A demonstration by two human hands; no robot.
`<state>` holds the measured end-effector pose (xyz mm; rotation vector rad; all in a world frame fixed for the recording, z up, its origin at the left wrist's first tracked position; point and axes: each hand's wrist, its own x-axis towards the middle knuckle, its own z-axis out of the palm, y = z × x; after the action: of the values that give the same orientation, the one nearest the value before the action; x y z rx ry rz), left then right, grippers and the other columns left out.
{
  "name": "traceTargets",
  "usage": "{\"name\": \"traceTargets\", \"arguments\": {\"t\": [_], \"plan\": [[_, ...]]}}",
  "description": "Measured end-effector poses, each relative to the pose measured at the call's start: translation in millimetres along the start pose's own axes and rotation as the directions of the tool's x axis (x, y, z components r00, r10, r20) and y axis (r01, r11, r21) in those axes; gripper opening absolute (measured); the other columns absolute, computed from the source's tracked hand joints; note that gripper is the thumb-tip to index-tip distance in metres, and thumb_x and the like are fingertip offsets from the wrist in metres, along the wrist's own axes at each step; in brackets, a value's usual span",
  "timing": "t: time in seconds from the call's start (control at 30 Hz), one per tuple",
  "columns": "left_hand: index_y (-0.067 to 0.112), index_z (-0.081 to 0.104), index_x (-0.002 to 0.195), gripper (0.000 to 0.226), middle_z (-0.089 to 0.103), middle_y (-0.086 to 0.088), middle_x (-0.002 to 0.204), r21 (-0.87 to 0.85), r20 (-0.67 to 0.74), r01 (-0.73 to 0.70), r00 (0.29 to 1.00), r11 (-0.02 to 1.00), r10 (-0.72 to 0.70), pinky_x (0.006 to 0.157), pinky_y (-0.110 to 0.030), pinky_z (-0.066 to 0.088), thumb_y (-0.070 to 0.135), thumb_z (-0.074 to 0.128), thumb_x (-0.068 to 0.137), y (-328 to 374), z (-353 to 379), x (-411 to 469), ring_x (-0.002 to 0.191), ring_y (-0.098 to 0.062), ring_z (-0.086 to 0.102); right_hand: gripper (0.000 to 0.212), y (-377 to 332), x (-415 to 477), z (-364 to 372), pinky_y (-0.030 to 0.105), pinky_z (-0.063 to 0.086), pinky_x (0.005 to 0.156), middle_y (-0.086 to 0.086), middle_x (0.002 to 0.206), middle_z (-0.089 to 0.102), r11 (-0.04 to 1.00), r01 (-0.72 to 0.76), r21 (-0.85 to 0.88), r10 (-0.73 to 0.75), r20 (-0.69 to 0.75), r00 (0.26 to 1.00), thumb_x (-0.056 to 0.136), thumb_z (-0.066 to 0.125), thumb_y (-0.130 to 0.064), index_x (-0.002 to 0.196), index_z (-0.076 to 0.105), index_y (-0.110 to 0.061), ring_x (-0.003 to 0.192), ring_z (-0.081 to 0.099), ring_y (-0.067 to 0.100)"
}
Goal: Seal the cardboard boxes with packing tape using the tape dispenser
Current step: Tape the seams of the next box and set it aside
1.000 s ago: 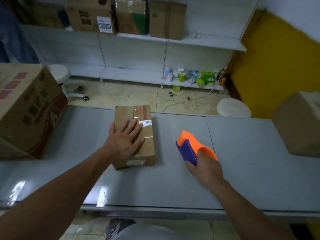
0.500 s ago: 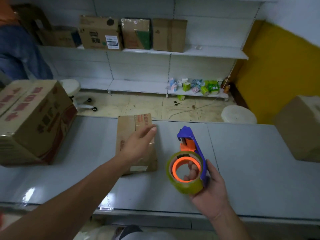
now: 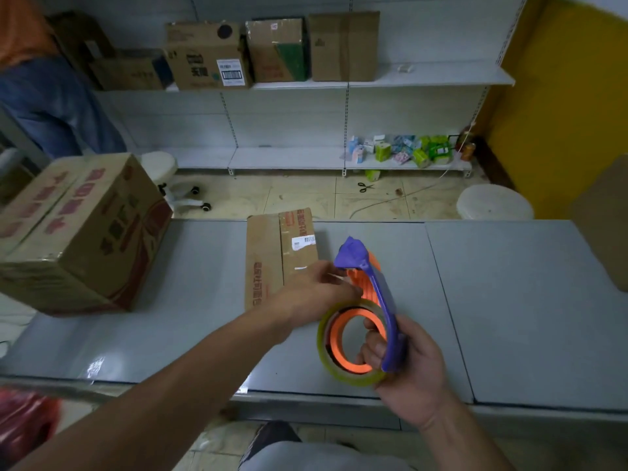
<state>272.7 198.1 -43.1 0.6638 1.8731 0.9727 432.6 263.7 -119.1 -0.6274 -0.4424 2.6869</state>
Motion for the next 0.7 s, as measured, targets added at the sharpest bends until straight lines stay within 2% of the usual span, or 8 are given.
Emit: {"name": "traceTargets", "arguments": {"t": [0.1,0.2,0.27,0.33,0.37,0.47,0.6,0.7], "plan": [[0.026,0.058,0.119,0.043,0.067,0.003,0.108,-0.004,-0.07,-0.003,0.998,1.0,0.003,0.088,-0.034,0.054,0.04,0.073,0.082,-3,5,0,0.098,-0.015,0.065,0.074,1,-1,4,0.029,0.044,0.043,0.01,0.055,0.057,1.0,0.026,-0.013,-0.025,0.016,1.0,0.026,0.098,-0.022,0.088,0.065,0.003,0.04,0.048,0.015],[0.028,0.063,0.115,0.04,0.07,0.001,0.105,0.003,-0.056,-0.026,0.998,1.0,0.026,0.091,-0.039,0.055,0.04,0.071,0.078,-5,5,1,0.096,-0.016,0.067,0.059,1,-2,-1,0.026,0.041,0.042,0.01,0.056,0.056,1.0,0.007,-0.011,-0.006,0.077,0.997,0.029,0.098,-0.026,0.075,0.072,0.001,0.04,0.047,0.015],[0.022,0.063,0.118,0.037,0.07,-0.007,0.111,-0.106,0.0,-0.024,1.0,0.994,0.024,0.092,-0.036,0.054,0.028,0.069,0.082,-4,1,-3,0.095,-0.018,0.068,0.05,1,-1,-12,0.028,0.038,0.056,0.008,0.057,0.057,0.996,-0.085,0.024,0.079,0.181,0.98,0.061,0.087,-0.034,0.088,0.07,0.004,0.047,0.052,0.016],[0.022,0.06,0.125,0.044,0.07,-0.006,0.115,-0.236,0.129,-0.049,0.988,0.971,0.082,0.091,-0.034,0.054,0.025,0.067,0.081,-6,-8,-7,0.099,-0.018,0.069,0.048,1,-4,-16,0.032,0.043,0.079,0.009,0.075,0.067,0.991,-0.111,0.074,0.087,0.274,0.958,0.096,0.047,-0.036,0.112,0.06,0.007,0.068,0.063,0.018],[0.025,0.055,0.131,0.051,0.07,-0.002,0.115,-0.265,0.229,-0.057,0.966,0.963,0.12,0.091,-0.034,0.054,0.027,0.063,0.081,-7,-13,-10,0.104,-0.018,0.068,0.05,1,-6,-20,0.033,0.044,0.088,0.009,0.083,0.069,0.989,-0.117,0.089,0.087,0.284,0.955,0.1,0.033,-0.035,0.118,0.055,0.007,0.077,0.065,0.019],[0.024,0.046,0.141,0.059,0.067,0.002,0.124,-0.338,0.395,-0.018,0.905,0.941,0.16,0.094,-0.035,0.051,0.028,0.056,0.083,-9,-26,-12,0.116,-0.021,0.064,0.05,2,-12,-20,0.035,0.045,0.092,0.009,0.086,0.071,0.992,-0.125,0.025,0.11,0.333,0.937,0.1,0.03,-0.033,0.12,0.052,0.007,0.08,0.066,0.019],[0.009,0.064,0.116,0.053,0.07,-0.002,0.103,-0.393,0.149,0.026,0.988,0.919,0.036,0.079,-0.033,0.053,0.05,0.065,0.082,-8,-28,-3,0.086,-0.014,0.07,0.049,-10,-8,-24,0.041,0.044,0.094,0.019,0.089,0.07,0.996,-0.057,-0.066,0.075,0.313,0.947,0.1,0.023,-0.023,0.121,0.049,0.013,0.084,0.066,0.029],[0.005,0.066,0.11,0.072,0.07,-0.014,0.101,-0.277,0.142,0.07,0.989,0.958,-0.031,0.071,-0.027,0.054,0.067,0.05,0.075,-3,-27,-5,0.082,-0.017,0.069,0.044,-20,-1,-26,0.043,0.043,0.091,0.021,0.09,0.069,0.986,-0.027,-0.165,0.092,0.402,0.911,0.1,0.025,-0.016,0.121,0.047,0.016,0.084,0.067,0.031]]}}
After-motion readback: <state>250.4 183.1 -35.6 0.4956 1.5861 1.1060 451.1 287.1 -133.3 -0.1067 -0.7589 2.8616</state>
